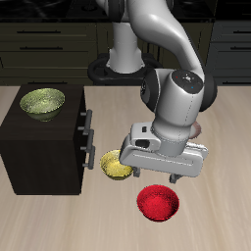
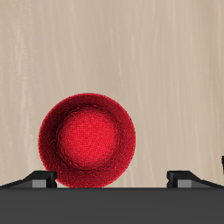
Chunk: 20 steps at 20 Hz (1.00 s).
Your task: Place the red bowl on the plate
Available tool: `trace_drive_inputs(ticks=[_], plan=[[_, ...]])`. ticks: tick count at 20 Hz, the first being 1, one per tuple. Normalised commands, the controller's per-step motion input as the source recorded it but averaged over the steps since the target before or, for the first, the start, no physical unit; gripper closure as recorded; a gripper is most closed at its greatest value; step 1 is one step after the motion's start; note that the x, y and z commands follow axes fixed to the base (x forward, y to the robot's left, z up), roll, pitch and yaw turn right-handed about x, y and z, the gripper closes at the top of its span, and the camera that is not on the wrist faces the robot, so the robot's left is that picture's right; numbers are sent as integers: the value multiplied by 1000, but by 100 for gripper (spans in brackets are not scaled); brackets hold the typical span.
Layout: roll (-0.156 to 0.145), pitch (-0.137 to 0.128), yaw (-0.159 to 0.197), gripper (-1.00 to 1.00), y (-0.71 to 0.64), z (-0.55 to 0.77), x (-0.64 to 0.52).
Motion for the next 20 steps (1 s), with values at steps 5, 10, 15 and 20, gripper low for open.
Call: trace_drive_inputs(ticks=[5,10,15,20], plan=[[-17,5,-9,-100,-62,-146,2],[-41,28,9,-100,-72,-190,14],[-61,34,6,-100,-107,-194,8],[-31,15,3,-100,-27,-50,-37]])
